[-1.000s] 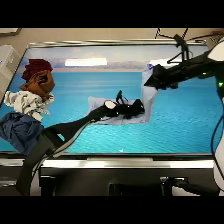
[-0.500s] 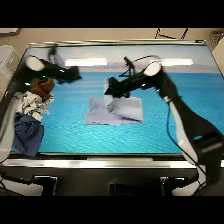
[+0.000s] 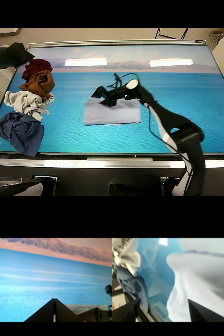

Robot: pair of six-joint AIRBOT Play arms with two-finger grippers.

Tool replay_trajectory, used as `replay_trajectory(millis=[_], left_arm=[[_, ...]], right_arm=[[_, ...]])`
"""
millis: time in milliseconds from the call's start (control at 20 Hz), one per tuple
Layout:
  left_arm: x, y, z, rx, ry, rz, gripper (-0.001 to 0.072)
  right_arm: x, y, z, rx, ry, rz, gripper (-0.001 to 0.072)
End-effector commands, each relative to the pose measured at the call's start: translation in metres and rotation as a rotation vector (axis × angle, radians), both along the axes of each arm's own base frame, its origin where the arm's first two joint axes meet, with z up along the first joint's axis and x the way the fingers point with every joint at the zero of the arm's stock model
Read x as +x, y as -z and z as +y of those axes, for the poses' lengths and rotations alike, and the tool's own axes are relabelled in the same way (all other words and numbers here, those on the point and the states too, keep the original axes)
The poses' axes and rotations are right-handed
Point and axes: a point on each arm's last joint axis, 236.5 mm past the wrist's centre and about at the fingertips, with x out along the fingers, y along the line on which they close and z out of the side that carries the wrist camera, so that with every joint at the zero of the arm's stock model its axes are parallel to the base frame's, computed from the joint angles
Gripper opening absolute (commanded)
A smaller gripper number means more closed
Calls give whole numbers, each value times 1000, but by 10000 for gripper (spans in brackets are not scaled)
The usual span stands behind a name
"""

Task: Fold the clothes and pants, and hang the long-sleeved shirts on hangers.

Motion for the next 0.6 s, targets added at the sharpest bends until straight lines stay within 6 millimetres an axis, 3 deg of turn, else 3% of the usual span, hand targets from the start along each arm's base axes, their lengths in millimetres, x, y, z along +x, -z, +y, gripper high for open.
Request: replay_trajectory(millis=[0, 50, 150, 200, 250, 350, 550], left_arm=[[-8, -13, 4, 26, 3, -34, 24], [-8, -13, 4, 26, 3, -34, 24], [-9, -13, 3, 26, 4, -33, 24], [-9, -12, 3, 26, 5, -30, 24], [-9, -12, 3, 26, 6, -27, 24], [-10, -11, 2, 26, 8, -25, 25], [-11, -11, -4, 22, 21, -24, 24]], right_arm=[[28, -19, -104, -127, 41, -63, 682], [27, -10, -156, -236, 59, -26, 682], [3, 21, -258, -449, 83, 153, 670], [-14, 35, -292, -509, 92, 245, 626], [-28, 46, -311, -511, 99, 315, 622], [-42, 63, -304, -425, 77, 360, 621], [-49, 85, -245, -180, -26, 366, 618]])
